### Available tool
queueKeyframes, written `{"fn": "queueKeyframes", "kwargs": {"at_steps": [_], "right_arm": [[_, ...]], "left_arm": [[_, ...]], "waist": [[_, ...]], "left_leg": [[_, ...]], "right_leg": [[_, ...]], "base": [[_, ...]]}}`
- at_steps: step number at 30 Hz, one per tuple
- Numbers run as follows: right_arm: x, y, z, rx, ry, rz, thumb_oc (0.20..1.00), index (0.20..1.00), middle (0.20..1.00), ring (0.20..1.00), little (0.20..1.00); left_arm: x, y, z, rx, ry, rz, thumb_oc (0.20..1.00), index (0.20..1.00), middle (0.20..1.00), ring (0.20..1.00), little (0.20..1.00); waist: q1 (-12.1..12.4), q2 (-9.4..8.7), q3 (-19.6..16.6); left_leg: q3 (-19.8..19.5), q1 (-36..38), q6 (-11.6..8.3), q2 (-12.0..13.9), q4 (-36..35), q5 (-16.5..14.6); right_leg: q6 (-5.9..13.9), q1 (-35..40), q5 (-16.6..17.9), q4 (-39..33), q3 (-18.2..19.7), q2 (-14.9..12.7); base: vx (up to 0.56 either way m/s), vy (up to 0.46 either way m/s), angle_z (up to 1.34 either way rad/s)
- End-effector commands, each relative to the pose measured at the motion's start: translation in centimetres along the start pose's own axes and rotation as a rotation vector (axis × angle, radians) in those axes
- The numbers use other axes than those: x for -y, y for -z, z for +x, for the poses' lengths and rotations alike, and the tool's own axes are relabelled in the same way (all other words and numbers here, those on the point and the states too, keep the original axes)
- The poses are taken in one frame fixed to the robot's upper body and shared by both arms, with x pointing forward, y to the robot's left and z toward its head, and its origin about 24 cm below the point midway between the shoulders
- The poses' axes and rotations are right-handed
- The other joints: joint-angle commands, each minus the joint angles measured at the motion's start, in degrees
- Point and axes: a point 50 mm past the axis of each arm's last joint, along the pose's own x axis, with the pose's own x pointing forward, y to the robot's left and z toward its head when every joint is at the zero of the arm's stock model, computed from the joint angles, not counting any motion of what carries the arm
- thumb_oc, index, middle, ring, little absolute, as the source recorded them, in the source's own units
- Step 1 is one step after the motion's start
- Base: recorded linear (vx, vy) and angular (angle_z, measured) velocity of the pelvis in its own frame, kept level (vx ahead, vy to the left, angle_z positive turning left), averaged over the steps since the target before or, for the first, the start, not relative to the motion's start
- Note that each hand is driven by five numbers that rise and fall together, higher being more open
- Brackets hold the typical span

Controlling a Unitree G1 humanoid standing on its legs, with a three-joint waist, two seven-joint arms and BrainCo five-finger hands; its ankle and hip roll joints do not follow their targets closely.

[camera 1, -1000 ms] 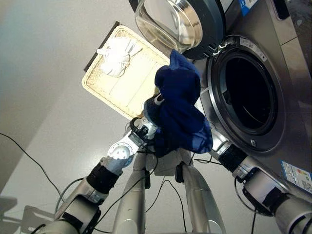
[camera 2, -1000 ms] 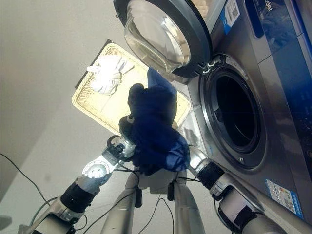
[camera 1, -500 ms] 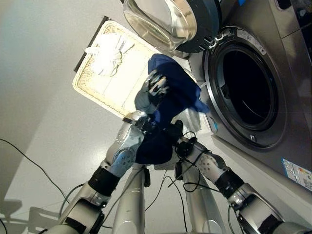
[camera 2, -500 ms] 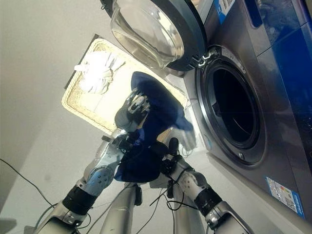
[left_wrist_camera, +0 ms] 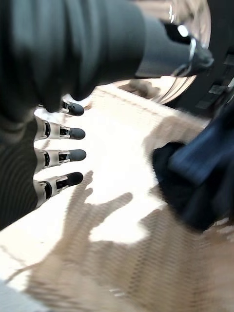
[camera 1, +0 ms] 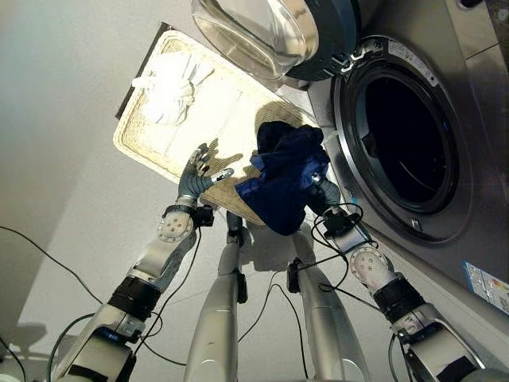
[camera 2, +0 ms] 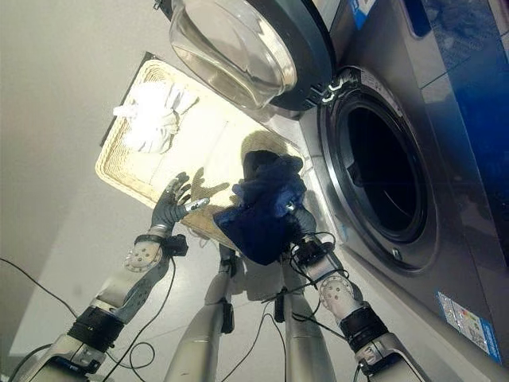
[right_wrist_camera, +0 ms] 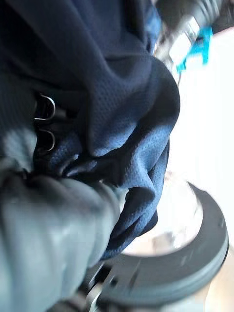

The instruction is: Put the clothes into the washing machine.

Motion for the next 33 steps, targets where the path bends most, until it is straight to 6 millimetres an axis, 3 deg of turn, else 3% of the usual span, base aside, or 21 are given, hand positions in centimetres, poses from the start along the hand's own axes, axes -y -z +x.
{"fn": "queueKeyframes", "kwargs": {"at_steps": [1,5,6,7,8,11,12,13,15,18,20,21,22,23,24,26,27,30,31,33], "right_arm": [[-2.1,-3.3,0.0,0.26,-0.126,0.218,0.2,0.2,0.2,0.2,0.2],[-0.6,-6.3,-0.7,0.463,-0.033,0.357,0.2,0.2,0.2,0.2,0.2],[0.2,-8.6,-1.2,0.595,0.033,0.409,0.2,0.2,0.2,0.2,0.2],[0.5,-9.5,-1.4,0.641,0.054,0.421,0.2,0.2,0.2,0.2,0.2],[1.1,-12.4,-2.3,0.796,0.121,0.442,0.2,0.2,0.2,0.2,0.2],[1.3,-16.0,-3.6,0.998,0.189,0.471,0.2,0.2,0.2,0.2,0.2],[1.1,-17.6,-4.3,1.094,0.211,0.474,0.2,0.2,0.2,0.2,0.2],[0.9,-21.0,-6.3,1.293,0.311,0.458,0.2,0.2,0.2,0.2,0.2],[-0.1,-24.2,-8.8,1.533,0.438,0.47,0.2,0.2,0.2,0.2,0.2],[-2.0,-27.0,-12.5,1.855,0.554,0.516,0.2,0.2,0.2,0.2,0.2],[-2.2,-27.9,-14.5,1.992,0.62,0.578,0.2,0.2,0.2,0.2,0.2],[-2.3,-28.0,-14.6,2.002,0.627,0.58,0.3,0.3,0.3,0.3,0.3],[-2.0,-28.3,-15.4,2.026,0.671,0.596,0.859,0.859,0.859,0.859,0.859],[-1.7,-28.2,-15.1,1.989,0.662,0.633,1.0,1.0,1.0,1.0,1.0],[-1.3,-28.1,-14.9,1.959,0.666,0.646,1.0,1.0,1.0,1.0,1.0],[1.4,-27.2,-13.3,1.764,0.635,0.714,1.0,1.0,1.0,1.0,1.0],[2.5,-26.2,-11.7,1.648,0.598,0.759,1.0,1.0,1.0,1.0,1.0],[2.6,-24.0,-9.2,1.507,0.604,0.836,1.0,1.0,1.0,1.0,1.0],[2.3,-22.0,-6.8,1.398,0.593,0.866,1.0,1.0,1.0,1.0,1.0],[1.4,-20.6,-4.3,1.281,0.549,0.854,1.0,1.0,1.0,1.0,1.0]], "left_arm": [[-2.4,-1.8,1.0,0.098,-0.173,0.084,1.0,1.0,1.0,1.0,1.0],[-4.1,-1.9,1.5,0.1,-0.29,0.138,1.0,1.0,1.0,1.0,1.0],[-5.3,-2.0,1.9,0.1,-0.351,0.183,1.0,1.0,1.0,1.0,1.0],[-5.6,-2.0,2.1,0.098,-0.362,0.185,1.0,1.0,1.0,1.0,1.0],[-6.7,-2.1,2.5,0.083,-0.388,0.191,1.0,1.0,1.0,1.0,1.0],[-7.6,-2.0,2.7,0.077,-0.389,0.177,1.0,1.0,1.0,1.0,1.0],[-7.9,-2.1,2.8,0.075,-0.395,0.181,1.0,1.0,1.0,1.0,1.0],[-8.4,-2.1,2.9,0.062,-0.385,0.179,1.0,1.0,1.0,1.0,1.0],[-8.7,-2.1,3.0,0.055,-0.371,0.192,1.0,1.0,1.0,1.0,1.0],[-8.8,-1.9,3.0,0.04,-0.352,0.202,1.0,1.0,1.0,1.0,1.0],[-8.7,-1.6,2.9,0.035,-0.352,0.213,1.0,1.0,1.0,1.0,1.0],[-8.7,-1.7,3.0,0.037,-0.352,0.213,1.0,1.0,1.0,1.0,1.0],[-8.7,-1.9,3.1,0.04,-0.359,0.226,1.0,1.0,1.0,1.0,1.0],[-8.8,-2.1,3.1,0.049,-0.372,0.245,1.0,1.0,1.0,1.0,1.0],[-8.8,-2.2,3.2,0.058,-0.38,0.259,1.0,1.0,1.0,1.0,1.0],[-9.1,-2.8,3.3,0.106,-0.434,0.327,1.0,1.0,1.0,1.0,1.0],[-9.2,-3.5,3.4,0.154,-0.487,0.376,1.0,1.0,1.0,1.0,1.0],[-9.2,-4.2,3.5,0.224,-0.579,0.445,1.0,1.0,1.0,1.0,1.0],[-8.8,-4.9,3.6,0.282,-0.655,0.485,1.0,1.0,1.0,1.0,1.0],[-8.2,-5.6,3.9,0.329,-0.708,0.521,1.0,1.0,1.0,1.0,1.0]], "waist": [[-1.74,2.99,-0.7],[-2.27,2.88,-0.7],[-2.6,2.87,-0.7],[-2.71,2.87,-0.7],[-2.91,2.82,-0.7],[-2.9,2.76,-0.7],[-2.8,2.7,-0.7],[-2.63,2.64,-0.7],[-2.18,2.66,-0.7],[-1.76,2.72,-0.7],[-1.66,2.72,-0.7],[-1.61,2.76,-0.7],[-1.45,2.72,-0.7],[-1.41,2.8,-0.7],[-1.39,2.83,-0.7],[-1.3,2.93,-0.7],[-1.17,3.01,-0.7],[-0.82,3.14,-0.7],[-0.66,3.18,-0.7],[-0.39,3.28,-0.7]], "left_leg": [[0.7,-4.41,0.84,-2.87,1.59,1.68],[1.26,-4.23,0.54,-2.56,1.8,1.36],[1.57,-3.97,0.4,-2.39,1.76,1.08],[1.63,-3.86,0.36,-2.36,1.73,1.0],[1.9,-3.41,0.16,-2.16,1.59,0.63],[2.08,-3.18,0.03,-2.03,1.6,0.1],[2.12,-3.52,0.08,-2.02,1.67,0.17],[2.04,-3.36,0.0,-2.08,1.72,-0.21],[1.57,-3.31,0.07,-2.19,1.67,-0.59],[0.92,-3.24,0.16,-2.53,1.84,-1.08],[0.34,-3.66,0.17,-2.62,2.35,-1.27],[0.29,-3.85,0.17,-2.63,2.43,-1.19],[-0.11,-4.43,0.27,-2.81,2.82,-1.09],[-0.2,-4.76,0.26,-2.84,2.99,-1.0],[-0.25,-4.9,0.28,-2.85,3.04,-0.97],[-0.22,-4.8,0.31,-2.84,3.11,-1.28],[-0.07,-5.62,0.48,-2.95,3.38,-0.7],[-0.02,-5.91,0.54,-2.92,3.44,-0.6],[0.05,-6.19,0.53,-2.93,3.59,-0.53],[0.15,-6.44,0.45,-2.97,3.57,-0.41]], "right_leg": [[6.1,-0.31,-1.22,3.71,-1.94,-1.26],[6.23,-0.28,-1.41,3.89,-1.6,-1.18],[6.4,-0.18,-1.52,3.9,-1.35,-1.2],[6.43,-0.12,-1.53,3.87,-1.3,-1.21],[6.58,0.21,-1.67,3.74,-1.26,-1.34],[6.81,0.38,-1.85,3.72,-1.37,-1.46],[6.81,0.05,-1.59,3.74,-1.45,-1.57],[6.86,0.24,-1.63,3.65,-1.66,-1.75],[6.98,0.43,-1.65,3.48,-1.98,-1.93],[6.99,0.68,-1.76,3.42,-2.56,-2.1],[7.03,0.51,-1.86,3.73,-2.81,-2.23],[7.01,0.36,-1.79,3.76,-2.84,-2.27],[6.93,0.05,-1.8,3.97,-3.01,-2.29],[6.91,-0.22,-1.76,4.07,-3.08,-2.33],[6.89,-0.32,-1.74,4.1,-3.1,-2.35],[6.93,-0.16,-2.1,4.12,-3.33,-2.47],[6.77,-0.88,-1.5,4.1,-3.53,-2.69],[6.76,-1.02,-1.39,3.95,-3.84,-3.04],[6.7,-1.25,-1.31,3.97,-4.07,-3.27],[6.79,-1.44,-1.18,3.85,-4.41,-3.63]], "base": [[0.03,-0.005,-0.07],[0.02,0.006,-0.02],[0.03,0.026,-0.02],[0.05,0.029,-0.05],[0.03,0.008,-0.06],[0.03,-0.001,-0.07],[0.03,-0.022,-0.09],[0.05,-0.035,-0.08],[0.03,-0.044,-0.04],[0.02,-0.017,0.08],[0.01,-0.001,0.11],[0.03,-0.004,0.11],[0.01,-0.015,0.07],[0.02,-0.018,0.05],[0.01,-0.023,0.05],[0.03,-0.03,0.07],[0.04,-0.042,0.08],[-0.01,-0.044,0.1],[0.01,-0.038,0.04],[0.0,-0.02,0.0]]}}
